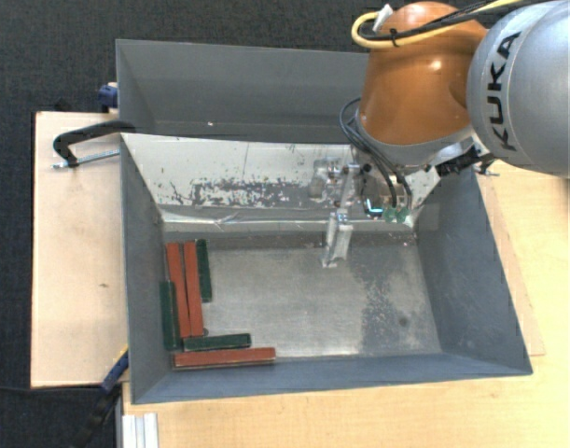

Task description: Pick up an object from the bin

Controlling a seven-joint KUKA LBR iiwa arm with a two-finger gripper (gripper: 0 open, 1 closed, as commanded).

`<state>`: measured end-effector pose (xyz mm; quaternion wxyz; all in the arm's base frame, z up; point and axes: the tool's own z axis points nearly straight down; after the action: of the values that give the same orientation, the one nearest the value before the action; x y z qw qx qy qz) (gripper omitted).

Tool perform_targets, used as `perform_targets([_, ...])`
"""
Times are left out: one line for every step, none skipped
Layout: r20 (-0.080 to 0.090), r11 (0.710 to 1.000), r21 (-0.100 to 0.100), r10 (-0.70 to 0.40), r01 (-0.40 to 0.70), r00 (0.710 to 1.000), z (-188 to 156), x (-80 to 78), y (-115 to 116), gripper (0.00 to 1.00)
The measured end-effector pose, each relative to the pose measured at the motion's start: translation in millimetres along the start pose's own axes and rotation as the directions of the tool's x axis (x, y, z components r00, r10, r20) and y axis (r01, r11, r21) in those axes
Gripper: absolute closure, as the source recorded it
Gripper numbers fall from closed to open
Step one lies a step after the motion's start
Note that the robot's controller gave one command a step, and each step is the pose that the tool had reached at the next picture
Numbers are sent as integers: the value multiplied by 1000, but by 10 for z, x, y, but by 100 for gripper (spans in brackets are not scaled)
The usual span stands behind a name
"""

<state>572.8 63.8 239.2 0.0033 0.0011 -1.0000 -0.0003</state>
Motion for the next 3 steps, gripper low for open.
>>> perform_targets([9,1000,-1,1,-1,1000,-47,-14,-3,0])
perform_targets([12,996,-2,-86,86,996,384,85,682,0])
perform_targets([4,997,-1,-73,73,997,598,176,782,0])
